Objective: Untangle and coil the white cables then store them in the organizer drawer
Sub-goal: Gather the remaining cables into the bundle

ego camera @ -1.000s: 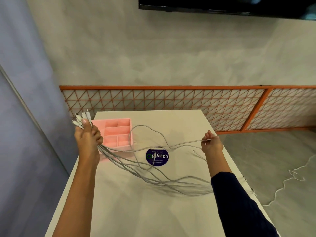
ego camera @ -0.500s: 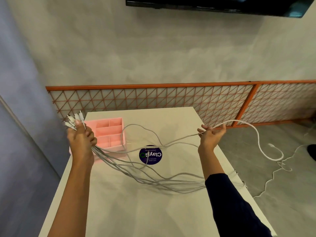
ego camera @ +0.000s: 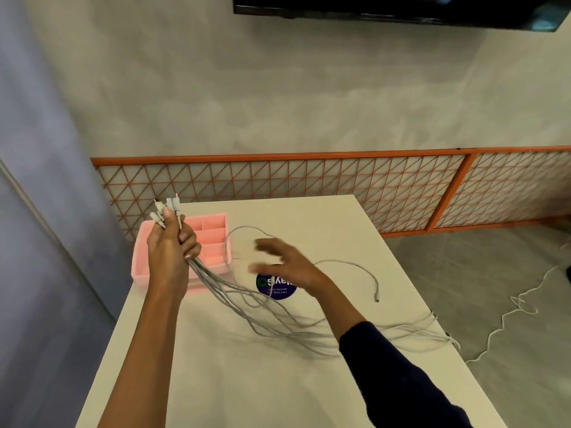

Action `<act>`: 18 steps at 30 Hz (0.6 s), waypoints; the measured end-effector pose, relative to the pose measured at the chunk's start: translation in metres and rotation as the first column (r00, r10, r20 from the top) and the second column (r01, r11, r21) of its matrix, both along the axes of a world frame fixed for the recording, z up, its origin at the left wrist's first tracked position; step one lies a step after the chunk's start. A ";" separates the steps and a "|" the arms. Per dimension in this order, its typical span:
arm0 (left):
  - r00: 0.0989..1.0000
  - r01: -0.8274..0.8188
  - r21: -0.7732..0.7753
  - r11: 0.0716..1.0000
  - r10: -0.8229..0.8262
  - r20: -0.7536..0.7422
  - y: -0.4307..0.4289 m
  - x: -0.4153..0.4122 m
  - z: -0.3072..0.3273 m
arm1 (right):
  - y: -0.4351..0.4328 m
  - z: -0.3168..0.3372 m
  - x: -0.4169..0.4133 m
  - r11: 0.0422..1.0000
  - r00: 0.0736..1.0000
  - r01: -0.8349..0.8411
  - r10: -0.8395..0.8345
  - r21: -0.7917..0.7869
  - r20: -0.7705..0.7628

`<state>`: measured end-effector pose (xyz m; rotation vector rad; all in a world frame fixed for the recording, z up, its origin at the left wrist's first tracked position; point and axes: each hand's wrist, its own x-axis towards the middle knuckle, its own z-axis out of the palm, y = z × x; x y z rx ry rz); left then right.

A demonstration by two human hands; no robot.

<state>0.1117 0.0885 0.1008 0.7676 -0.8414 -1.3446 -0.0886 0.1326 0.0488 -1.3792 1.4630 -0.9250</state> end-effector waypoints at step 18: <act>1.000 0.011 -0.013 1.000 -0.010 0.028 0.004 0.011 0.013 | 0.017 -0.042 0.070 0.973 0.962 -0.057 0.113 0.223 -0.247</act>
